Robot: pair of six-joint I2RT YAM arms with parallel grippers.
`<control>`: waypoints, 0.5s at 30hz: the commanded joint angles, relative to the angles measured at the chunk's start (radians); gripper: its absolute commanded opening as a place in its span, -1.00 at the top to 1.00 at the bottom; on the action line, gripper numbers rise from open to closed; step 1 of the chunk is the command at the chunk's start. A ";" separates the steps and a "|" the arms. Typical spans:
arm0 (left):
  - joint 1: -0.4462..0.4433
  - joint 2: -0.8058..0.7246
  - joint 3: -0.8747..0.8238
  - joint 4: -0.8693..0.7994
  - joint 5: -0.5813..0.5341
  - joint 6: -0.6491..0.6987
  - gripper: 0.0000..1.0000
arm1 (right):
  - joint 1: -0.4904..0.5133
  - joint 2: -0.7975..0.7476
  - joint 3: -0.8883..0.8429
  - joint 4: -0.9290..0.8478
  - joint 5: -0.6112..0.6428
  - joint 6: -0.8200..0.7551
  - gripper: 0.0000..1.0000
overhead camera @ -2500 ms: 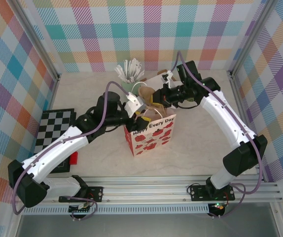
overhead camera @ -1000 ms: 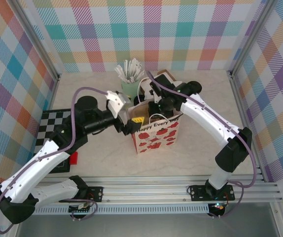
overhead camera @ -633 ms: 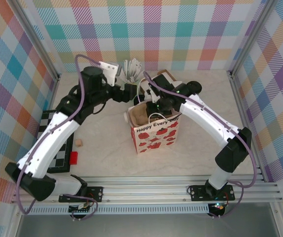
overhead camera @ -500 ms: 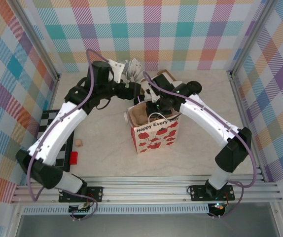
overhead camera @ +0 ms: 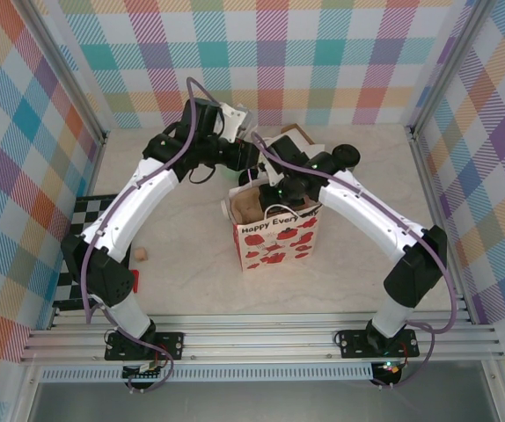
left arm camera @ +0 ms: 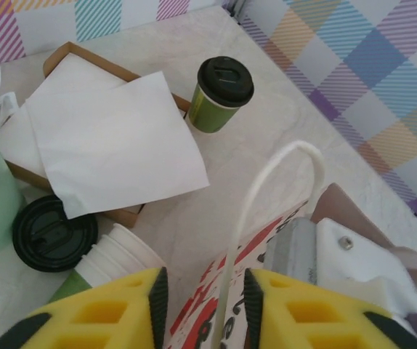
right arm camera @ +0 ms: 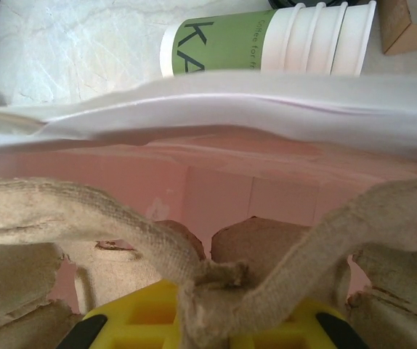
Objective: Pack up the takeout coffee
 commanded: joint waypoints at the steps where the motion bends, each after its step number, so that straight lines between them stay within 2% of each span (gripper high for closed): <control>1: 0.009 0.011 0.044 0.002 0.036 -0.032 0.57 | 0.009 -0.003 0.001 0.005 0.029 -0.006 1.00; 5: 0.008 0.003 0.037 -0.017 -0.034 -0.103 1.00 | 0.013 0.014 0.001 -0.010 0.043 -0.004 1.00; 15: 0.000 -0.028 -0.012 -0.005 -0.163 -0.227 1.00 | 0.012 0.104 0.049 -0.151 0.038 0.047 1.00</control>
